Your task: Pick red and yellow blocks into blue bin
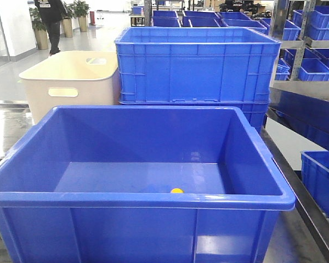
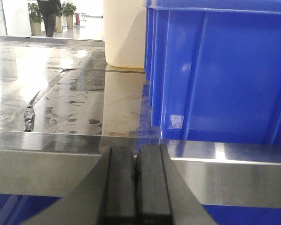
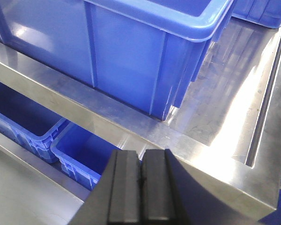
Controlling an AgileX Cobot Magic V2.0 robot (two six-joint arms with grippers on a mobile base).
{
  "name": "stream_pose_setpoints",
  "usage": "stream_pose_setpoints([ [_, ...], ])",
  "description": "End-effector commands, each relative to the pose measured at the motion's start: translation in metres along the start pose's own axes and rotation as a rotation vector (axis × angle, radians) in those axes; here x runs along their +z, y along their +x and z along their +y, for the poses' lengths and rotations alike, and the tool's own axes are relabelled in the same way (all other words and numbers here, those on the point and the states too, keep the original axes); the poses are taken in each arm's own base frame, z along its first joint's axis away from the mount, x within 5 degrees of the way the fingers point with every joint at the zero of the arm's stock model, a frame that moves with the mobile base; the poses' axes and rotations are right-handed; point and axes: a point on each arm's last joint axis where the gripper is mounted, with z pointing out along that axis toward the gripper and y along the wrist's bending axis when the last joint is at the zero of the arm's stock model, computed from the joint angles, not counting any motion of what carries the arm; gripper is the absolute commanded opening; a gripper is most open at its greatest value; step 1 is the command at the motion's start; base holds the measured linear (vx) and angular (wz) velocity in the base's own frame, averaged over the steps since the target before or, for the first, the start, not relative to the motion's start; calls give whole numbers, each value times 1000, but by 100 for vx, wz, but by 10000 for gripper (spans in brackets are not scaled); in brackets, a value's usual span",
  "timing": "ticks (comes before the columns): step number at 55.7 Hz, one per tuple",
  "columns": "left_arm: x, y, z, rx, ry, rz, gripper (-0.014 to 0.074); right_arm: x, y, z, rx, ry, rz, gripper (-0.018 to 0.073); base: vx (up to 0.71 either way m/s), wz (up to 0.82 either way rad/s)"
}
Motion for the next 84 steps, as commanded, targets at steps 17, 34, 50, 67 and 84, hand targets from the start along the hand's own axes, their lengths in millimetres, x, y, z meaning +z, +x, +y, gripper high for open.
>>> stream_pose_setpoints([
  [17, -3, -14, 0, -11, 4, -118, -6, -4, -13, -2, -12, 14, -88, -14, 0, 0],
  [34, -3, -14, 0, -11, 4, -118, -6, -4, -13, -2, -12, 14, -88, -14, 0, 0],
  [50, -3, -14, 0, -11, 4, -118, -6, -4, -13, -2, -12, 14, -88, -14, 0, 0],
  [67, -3, -14, 0, -11, 4, -118, -6, -7, -10, -10, 40, 118, -149, -13, 0, 0],
  [84, -3, -14, 0, -11, 4, -117, -6, 14, 47, -14, 94, 321, -441, -11, 0, 0],
])
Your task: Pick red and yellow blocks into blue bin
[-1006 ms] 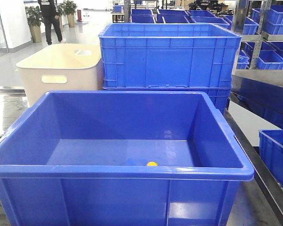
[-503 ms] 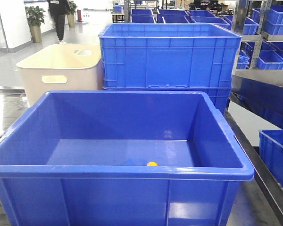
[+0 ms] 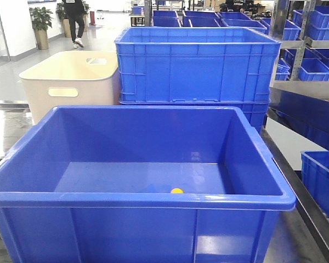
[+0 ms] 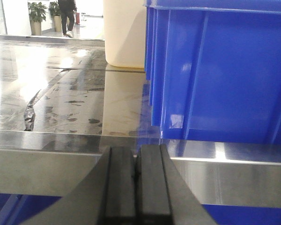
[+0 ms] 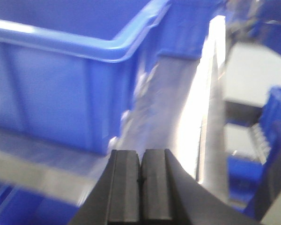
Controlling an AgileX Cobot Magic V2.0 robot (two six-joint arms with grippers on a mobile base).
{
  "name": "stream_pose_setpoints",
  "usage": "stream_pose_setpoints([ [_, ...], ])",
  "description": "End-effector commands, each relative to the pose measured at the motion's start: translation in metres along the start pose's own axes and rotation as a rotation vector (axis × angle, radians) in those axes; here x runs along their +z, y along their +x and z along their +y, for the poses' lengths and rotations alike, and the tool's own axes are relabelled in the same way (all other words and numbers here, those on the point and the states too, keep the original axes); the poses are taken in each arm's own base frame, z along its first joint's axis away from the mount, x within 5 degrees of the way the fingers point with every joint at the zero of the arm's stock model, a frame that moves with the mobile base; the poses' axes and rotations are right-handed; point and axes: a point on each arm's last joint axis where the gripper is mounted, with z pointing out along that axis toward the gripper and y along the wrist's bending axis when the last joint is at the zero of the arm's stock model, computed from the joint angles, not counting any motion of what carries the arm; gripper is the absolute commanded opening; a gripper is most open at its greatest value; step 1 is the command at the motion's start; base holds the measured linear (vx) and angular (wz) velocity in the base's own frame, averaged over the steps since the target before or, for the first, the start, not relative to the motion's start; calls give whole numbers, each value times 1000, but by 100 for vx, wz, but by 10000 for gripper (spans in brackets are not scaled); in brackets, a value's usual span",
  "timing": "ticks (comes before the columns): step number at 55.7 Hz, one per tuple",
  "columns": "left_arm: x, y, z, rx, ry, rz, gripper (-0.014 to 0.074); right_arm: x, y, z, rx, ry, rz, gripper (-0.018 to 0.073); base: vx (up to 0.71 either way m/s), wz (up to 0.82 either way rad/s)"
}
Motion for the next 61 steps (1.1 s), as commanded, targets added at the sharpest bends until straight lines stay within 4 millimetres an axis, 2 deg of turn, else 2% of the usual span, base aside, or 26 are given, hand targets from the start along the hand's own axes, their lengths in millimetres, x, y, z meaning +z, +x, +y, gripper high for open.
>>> stream_pose_setpoints([
  [1, -3, -14, 0, -11, 4, -117, -6, -4, 0, -2, 6, 49, -195, -11, 0, 0],
  [12, -3, -14, 0, -11, 4, -117, -6, -3, 35, -2, 46, 116, -288, -11, 0, 0],
  [33, -3, -14, 0, -11, 4, -117, -6, 6, 81, 1, 64, 155, -359, -11, 0, 0],
  [61, -3, -14, 0, -11, 4, -117, -6, 6, 81, 0, 62, 161, -349, -11, 0, 0],
])
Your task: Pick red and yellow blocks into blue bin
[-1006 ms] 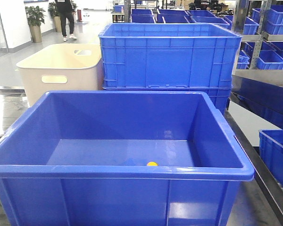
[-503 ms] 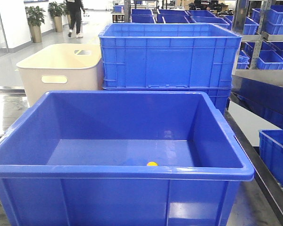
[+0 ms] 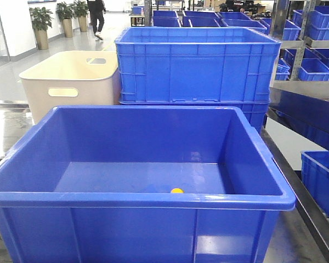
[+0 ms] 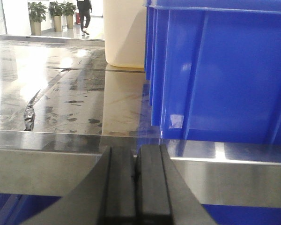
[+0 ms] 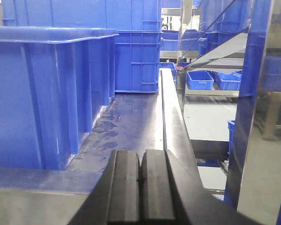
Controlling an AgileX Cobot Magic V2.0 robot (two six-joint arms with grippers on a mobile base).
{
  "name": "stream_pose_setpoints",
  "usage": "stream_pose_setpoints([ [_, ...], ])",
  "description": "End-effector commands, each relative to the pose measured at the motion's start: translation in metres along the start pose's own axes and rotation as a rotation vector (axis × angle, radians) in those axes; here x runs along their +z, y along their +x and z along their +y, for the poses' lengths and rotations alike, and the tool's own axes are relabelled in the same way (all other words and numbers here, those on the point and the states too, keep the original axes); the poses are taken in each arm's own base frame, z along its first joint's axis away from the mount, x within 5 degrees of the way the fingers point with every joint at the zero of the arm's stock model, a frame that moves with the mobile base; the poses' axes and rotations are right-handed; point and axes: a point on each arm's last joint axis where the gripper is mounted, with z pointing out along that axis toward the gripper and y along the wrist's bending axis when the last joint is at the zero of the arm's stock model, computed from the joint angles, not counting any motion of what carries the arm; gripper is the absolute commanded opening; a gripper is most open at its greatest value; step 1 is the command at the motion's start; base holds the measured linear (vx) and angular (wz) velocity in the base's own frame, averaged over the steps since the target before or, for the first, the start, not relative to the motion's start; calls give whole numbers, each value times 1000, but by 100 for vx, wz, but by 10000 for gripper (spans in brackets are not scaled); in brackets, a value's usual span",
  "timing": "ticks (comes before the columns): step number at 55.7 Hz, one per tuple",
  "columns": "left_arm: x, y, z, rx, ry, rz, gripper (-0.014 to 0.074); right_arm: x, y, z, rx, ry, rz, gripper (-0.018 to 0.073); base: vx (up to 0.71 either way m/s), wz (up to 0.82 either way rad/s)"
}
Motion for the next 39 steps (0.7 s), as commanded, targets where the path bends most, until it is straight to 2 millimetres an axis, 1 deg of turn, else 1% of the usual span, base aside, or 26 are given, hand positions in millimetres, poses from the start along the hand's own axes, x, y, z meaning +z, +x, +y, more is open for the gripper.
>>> stream_pose_setpoints([
  [1, -3, -14, 0, -11, 4, -117, -6, -1, -7, 0, -4, 4, -94, -11, 0, 0],
  [39, -3, -14, 0, -11, 4, -117, -6, -1, -6, 0, -4, 4, -82, -11, 0, 0],
])
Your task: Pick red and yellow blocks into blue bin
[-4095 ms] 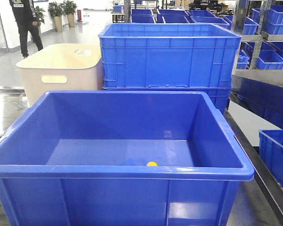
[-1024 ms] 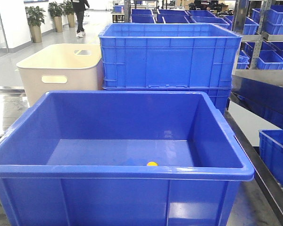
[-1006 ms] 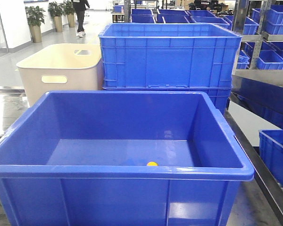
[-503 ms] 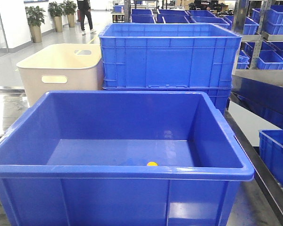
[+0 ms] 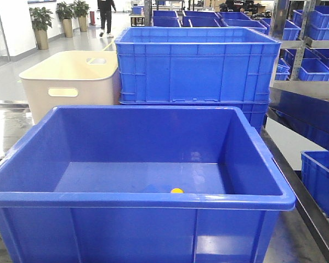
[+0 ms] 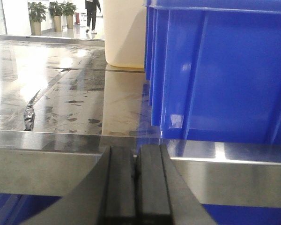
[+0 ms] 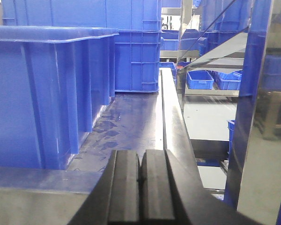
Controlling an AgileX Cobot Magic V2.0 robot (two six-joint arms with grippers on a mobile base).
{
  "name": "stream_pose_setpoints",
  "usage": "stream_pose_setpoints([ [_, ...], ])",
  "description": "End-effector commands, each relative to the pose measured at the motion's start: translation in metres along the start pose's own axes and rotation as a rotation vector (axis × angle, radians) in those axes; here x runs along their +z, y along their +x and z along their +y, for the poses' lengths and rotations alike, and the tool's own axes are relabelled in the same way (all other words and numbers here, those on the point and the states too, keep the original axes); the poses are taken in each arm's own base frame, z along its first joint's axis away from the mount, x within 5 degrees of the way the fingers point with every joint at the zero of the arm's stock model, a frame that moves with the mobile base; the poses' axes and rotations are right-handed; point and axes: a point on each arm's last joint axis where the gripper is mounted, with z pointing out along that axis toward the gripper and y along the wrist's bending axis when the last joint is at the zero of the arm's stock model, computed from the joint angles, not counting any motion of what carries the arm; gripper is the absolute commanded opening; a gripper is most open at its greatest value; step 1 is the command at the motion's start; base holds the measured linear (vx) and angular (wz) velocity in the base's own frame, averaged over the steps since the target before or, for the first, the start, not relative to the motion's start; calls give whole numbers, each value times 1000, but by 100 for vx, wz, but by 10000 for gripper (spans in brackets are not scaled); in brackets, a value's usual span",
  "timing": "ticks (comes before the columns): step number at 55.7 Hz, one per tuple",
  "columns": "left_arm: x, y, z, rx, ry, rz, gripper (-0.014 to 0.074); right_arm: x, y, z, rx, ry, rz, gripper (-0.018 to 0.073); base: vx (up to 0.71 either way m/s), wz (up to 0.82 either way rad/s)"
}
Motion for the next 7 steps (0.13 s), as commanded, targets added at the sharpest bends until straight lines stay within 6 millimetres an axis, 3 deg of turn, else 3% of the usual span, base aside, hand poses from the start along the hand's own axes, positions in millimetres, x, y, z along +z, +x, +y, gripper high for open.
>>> stream_pose_setpoints([
  [1, -3, -14, 0, -11, 4, -117, -6, -1, -6, 0, -5, 4, -83, -11, 0, 0],
  [7, -3, -14, 0, -11, 4, -117, -6, -1, -6, 0, -7, 4, -83, -11, 0, 0],
])
